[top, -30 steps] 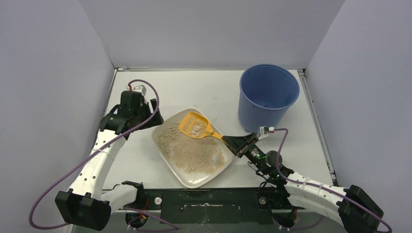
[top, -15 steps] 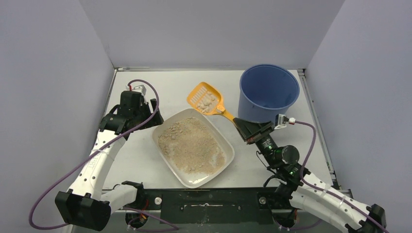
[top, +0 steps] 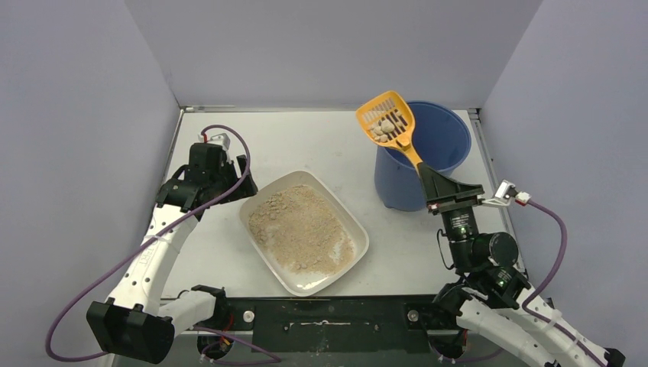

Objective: Clean the litter box

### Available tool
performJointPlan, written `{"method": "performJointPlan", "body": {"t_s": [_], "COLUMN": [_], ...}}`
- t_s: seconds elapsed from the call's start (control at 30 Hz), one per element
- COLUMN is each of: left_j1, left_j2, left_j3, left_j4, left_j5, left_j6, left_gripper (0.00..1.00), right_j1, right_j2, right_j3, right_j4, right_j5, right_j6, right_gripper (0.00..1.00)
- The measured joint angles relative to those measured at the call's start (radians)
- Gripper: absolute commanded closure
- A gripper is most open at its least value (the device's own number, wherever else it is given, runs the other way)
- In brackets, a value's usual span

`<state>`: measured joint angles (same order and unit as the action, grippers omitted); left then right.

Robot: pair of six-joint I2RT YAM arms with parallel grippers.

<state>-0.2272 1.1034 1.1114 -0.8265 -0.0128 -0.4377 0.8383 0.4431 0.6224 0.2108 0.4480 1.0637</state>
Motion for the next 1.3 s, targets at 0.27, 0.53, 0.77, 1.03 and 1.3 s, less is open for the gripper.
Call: {"method": "performJointPlan", "body": {"t_s": [0.27,0.53,0.77,1.03,1.3], "left_j1": [0.0,0.0,0.0,0.0,0.0], "left_j2": [0.0,0.0,0.0,-0.01,-0.039], "left_j3": [-0.003,-0.014,-0.027,-0.068,-0.119], "left_j4": [0.002,0.007,0.007,0.007,0.006], "left_j5": [0.0,0.017,0.042,0.068,0.078], "left_j6": [0.002,0.005,0.005,0.005,-0.004], "left_gripper": [0.28,0.27,0.26,0.27,0.26], "right_j1": [0.0,0.0,0.0,0.0,0.0], "right_j2": [-0.034,-0.002,0.089,0.197,0.255], "right_j3": [0.138,0.254,0.351,0.409,0.439], "right_j4": [-0.175,-0.363,-0.493,-0.578,-0.626], "right_j5": [0.166,0.281,0.344,0.359,0.307], "right_j6": [-0.187,-0.473,-0.705,-1.029,-1.415], "right_gripper": [1.0,1.0,1.0,1.0,1.0]}}
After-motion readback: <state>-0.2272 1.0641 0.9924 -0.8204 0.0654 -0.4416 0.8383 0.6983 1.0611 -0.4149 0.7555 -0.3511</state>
